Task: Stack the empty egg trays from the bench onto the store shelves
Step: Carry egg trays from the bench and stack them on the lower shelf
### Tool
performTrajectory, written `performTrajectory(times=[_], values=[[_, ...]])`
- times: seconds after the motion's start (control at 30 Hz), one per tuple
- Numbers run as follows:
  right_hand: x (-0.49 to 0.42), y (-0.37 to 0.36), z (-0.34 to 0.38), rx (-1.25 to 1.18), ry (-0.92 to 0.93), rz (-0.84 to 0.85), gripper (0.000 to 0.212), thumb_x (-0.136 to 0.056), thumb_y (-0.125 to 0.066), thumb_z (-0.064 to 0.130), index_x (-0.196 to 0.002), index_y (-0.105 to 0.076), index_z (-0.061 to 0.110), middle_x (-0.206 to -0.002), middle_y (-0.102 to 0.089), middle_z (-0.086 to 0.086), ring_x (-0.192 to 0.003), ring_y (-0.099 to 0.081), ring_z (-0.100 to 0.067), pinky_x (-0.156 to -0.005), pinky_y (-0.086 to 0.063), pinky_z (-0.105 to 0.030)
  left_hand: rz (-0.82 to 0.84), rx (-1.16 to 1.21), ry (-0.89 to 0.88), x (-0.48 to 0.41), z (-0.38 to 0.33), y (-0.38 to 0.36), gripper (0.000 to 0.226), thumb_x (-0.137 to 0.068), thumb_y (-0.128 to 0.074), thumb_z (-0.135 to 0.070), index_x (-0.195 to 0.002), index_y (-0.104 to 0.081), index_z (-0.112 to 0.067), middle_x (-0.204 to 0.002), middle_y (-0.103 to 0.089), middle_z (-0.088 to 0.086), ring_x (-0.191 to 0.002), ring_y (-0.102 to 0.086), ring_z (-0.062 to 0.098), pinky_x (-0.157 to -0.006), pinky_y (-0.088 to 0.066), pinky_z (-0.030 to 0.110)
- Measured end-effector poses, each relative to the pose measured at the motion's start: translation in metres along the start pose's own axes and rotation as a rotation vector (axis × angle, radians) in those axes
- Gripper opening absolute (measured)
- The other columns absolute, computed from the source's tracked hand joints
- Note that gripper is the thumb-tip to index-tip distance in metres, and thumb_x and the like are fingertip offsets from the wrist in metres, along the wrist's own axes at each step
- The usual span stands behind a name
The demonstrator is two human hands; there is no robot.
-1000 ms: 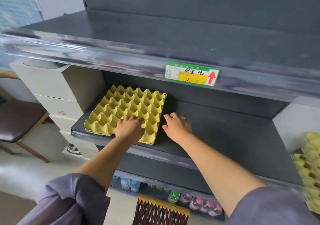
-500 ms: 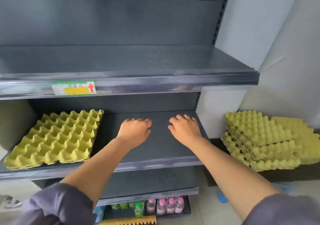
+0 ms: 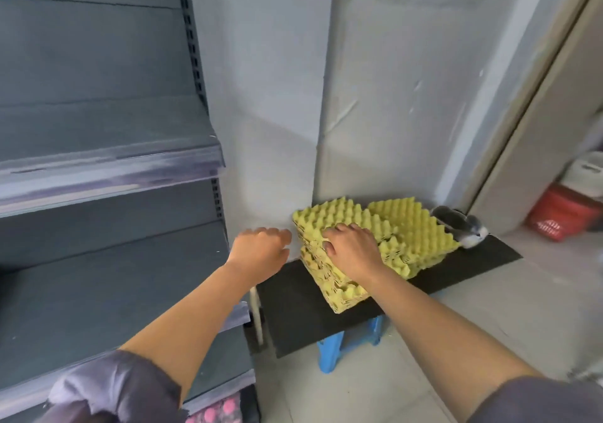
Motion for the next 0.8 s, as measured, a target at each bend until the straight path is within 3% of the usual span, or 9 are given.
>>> performTrajectory(times=[0.27,0.43,0.57,0.7,0.8], values=[[-0.036,-0.027,-0.116,0.016,-0.104,0.06,0.027,-0.096,-0.043,0.025,-0.111,-0.064,0.019,-0.109,-0.064,-0.003,-0.102,-0.06,-0.027,-0.079,-0.049,-0.035,0.085,0.015,-0.104,-0.122,-0.057,-0.04,0.031,-0.097,-0.038,-0.034,-0.124,-0.051,-0.025,-0.123,-0.059,-0.001,-0.113,-0.055,0.022,-0.092,-0.041,0.032],[-0.069,-0.048,-0.182,0.032,-0.154,0.17,0.029,-0.097,-0.04,0.025,-0.115,-0.062,0.019,-0.114,-0.061,-0.002,-0.102,-0.06,-0.027,-0.077,-0.049,-0.035,0.168,0.069,-0.18,-0.199,-0.081,-0.071,0.031,-0.096,-0.04,-0.035,-0.122,-0.055,-0.024,-0.121,-0.06,-0.002,-0.112,-0.055,0.022,-0.088,-0.047,0.034],[-0.083,-0.069,-0.233,-0.008,-0.231,0.28,0.029,-0.097,-0.04,0.025,-0.116,-0.061,0.018,-0.115,-0.059,-0.004,-0.1,-0.059,-0.027,-0.077,-0.052,-0.039,0.256,0.087,-0.221,-0.237,-0.104,-0.095,0.033,-0.097,-0.039,-0.035,-0.126,-0.052,-0.026,-0.123,-0.058,-0.002,-0.116,-0.052,0.021,-0.086,-0.042,0.033],[-0.099,-0.093,-0.278,-0.029,-0.266,0.387,0.03,-0.096,-0.04,0.024,-0.117,-0.059,0.017,-0.113,-0.057,-0.005,-0.103,-0.057,-0.028,-0.078,-0.052,-0.04,0.352,0.071,-0.211,-0.269,-0.123,-0.123,0.034,-0.098,-0.038,-0.036,-0.128,-0.05,-0.028,-0.124,-0.056,-0.002,-0.116,-0.051,0.02,-0.081,-0.042,0.031],[-0.114,-0.114,-0.309,-0.068,-0.248,0.454,0.029,-0.096,-0.043,0.025,-0.12,-0.057,0.017,-0.114,-0.055,-0.005,-0.105,-0.055,-0.028,-0.08,-0.051,-0.041,0.422,0.073,-0.167,-0.29,-0.137,-0.15,0.035,-0.096,-0.04,-0.037,-0.129,-0.049,-0.028,-0.126,-0.055,-0.002,-0.118,-0.049,0.022,-0.086,-0.046,0.035]])
Point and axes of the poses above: each hand's wrist, its own x-axis away from the middle knuckle, its own y-axis out of the back of the hand, z = x × y, the point moved 1 cm from there along -x, towards the middle knuckle
